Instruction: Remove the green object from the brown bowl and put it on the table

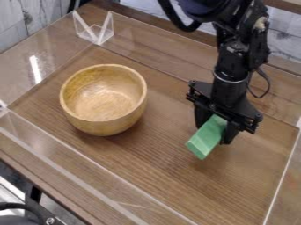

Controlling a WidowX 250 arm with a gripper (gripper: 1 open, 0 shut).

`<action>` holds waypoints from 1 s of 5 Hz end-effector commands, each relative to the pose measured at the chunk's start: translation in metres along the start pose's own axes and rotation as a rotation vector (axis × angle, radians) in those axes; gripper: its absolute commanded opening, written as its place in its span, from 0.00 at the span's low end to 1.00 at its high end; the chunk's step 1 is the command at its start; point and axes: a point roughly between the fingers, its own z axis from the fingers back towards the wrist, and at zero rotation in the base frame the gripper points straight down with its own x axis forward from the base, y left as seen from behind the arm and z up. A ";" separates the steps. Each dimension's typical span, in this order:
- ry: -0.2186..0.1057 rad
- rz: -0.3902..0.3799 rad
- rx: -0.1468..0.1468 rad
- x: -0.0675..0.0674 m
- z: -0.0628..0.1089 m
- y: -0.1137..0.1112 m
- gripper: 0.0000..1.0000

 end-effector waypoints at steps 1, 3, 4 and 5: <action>-0.057 0.065 -0.017 0.012 0.018 0.001 1.00; -0.115 0.188 -0.047 0.021 0.057 0.016 1.00; -0.134 0.192 -0.070 0.024 0.066 0.040 1.00; -0.146 0.177 -0.075 0.034 0.062 0.047 1.00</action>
